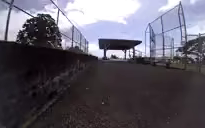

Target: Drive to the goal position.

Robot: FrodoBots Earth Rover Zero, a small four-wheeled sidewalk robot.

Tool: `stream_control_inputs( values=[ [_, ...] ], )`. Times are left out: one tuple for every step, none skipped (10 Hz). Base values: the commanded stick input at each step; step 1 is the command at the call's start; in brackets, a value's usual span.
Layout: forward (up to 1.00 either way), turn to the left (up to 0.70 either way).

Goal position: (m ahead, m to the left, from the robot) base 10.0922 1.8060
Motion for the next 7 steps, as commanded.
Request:
stream_control_inputs(
  values=[
    [0.70,0.01],
    [0.70,0.01],
    [0.70,0.01],
    [0.70,0.01],
    [0.70,0.01],
    [0.70,0.01],
    [0.70,0.01]
  ],
)
